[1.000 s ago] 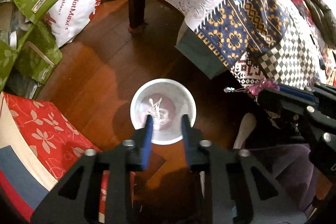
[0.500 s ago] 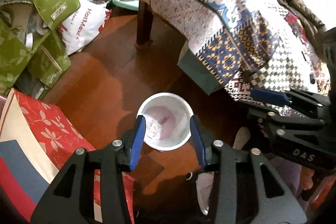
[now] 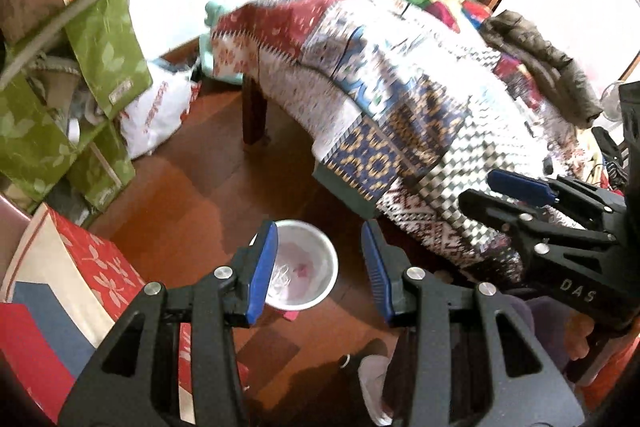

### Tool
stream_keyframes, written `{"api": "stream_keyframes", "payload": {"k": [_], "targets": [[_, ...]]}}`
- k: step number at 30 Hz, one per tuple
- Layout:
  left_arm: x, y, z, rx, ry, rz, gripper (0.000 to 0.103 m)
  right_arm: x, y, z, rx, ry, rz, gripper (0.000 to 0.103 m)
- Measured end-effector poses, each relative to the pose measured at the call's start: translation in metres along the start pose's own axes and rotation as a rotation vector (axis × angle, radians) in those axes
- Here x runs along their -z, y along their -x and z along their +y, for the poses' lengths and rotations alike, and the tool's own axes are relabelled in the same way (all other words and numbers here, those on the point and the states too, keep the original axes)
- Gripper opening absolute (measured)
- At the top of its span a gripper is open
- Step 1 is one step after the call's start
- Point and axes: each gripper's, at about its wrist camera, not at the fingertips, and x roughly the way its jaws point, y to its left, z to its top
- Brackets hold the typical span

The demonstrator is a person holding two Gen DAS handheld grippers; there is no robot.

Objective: Collect trash
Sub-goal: 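Move the left tool back over the quilt toward the white tube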

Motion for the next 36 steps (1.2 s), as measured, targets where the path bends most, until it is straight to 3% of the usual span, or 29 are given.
{"api": "stream_keyframes", "payload": {"k": [9, 19, 23, 29, 36], "targets": [[-0.001, 0.069, -0.054, 0.009, -0.107, -0.156, 0.043, 0.014, 0.098, -0.021, 0.126, -0.072, -0.249, 0.043], [-0.009, 0.12, -0.134, 0.086, -0.203, -0.309, 0.05, 0.044, 0.182, -0.067, 0.225, -0.189, -0.415, 0.043], [-0.015, 0.127, -0.166, 0.132, -0.234, -0.332, 0.051, 0.055, 0.209, -0.087, 0.259, -0.223, -0.454, 0.043], [-0.027, 0.124, -0.215, 0.166, -0.286, -0.357, 0.062, 0.067, 0.238, -0.127, 0.314, -0.276, -0.494, 0.047], [-0.052, 0.093, -0.269, 0.204, -0.354, -0.312, 0.063, 0.083, 0.257, -0.179, 0.371, -0.367, -0.52, 0.047]]}}
